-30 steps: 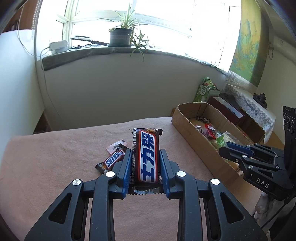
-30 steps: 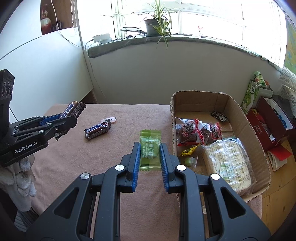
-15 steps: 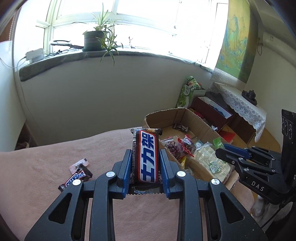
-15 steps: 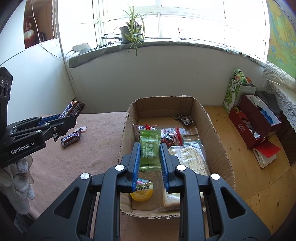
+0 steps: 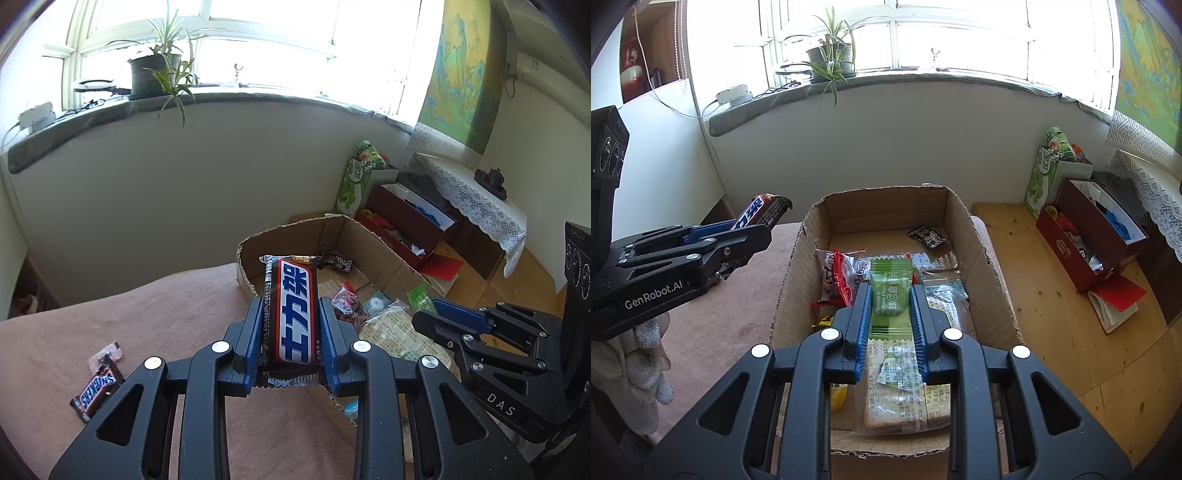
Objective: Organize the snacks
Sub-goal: 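Carry the green candy and large Snickers bar into the box and open both tools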
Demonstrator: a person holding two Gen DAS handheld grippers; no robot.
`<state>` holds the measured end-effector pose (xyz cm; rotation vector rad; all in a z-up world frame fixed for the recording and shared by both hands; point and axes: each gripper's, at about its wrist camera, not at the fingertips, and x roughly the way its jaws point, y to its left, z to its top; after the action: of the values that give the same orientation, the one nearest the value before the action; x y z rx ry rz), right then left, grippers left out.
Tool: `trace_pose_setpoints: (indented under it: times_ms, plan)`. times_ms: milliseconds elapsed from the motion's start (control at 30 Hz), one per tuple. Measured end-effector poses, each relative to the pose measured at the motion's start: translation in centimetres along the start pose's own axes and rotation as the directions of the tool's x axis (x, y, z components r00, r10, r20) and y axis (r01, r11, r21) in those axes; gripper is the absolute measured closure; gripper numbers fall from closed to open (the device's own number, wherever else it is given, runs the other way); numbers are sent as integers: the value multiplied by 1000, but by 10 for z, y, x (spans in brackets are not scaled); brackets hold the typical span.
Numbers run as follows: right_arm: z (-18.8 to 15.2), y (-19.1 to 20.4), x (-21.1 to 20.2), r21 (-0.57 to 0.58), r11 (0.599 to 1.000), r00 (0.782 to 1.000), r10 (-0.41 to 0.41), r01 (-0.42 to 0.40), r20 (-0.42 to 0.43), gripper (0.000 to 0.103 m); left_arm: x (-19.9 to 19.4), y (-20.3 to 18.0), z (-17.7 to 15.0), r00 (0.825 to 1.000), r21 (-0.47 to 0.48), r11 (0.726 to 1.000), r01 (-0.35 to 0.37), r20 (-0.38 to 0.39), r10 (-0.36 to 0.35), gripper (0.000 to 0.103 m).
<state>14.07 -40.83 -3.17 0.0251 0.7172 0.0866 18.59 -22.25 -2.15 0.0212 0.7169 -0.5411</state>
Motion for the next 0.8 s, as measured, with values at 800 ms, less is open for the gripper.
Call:
trace_pose_setpoints:
  times_ms: [800]
  plan:
    - [-4, -9, 10, 9, 1000, 1000, -8, 8, -22, 77, 11, -24, 16, 1000, 36, 999, 27, 12, -28, 74]
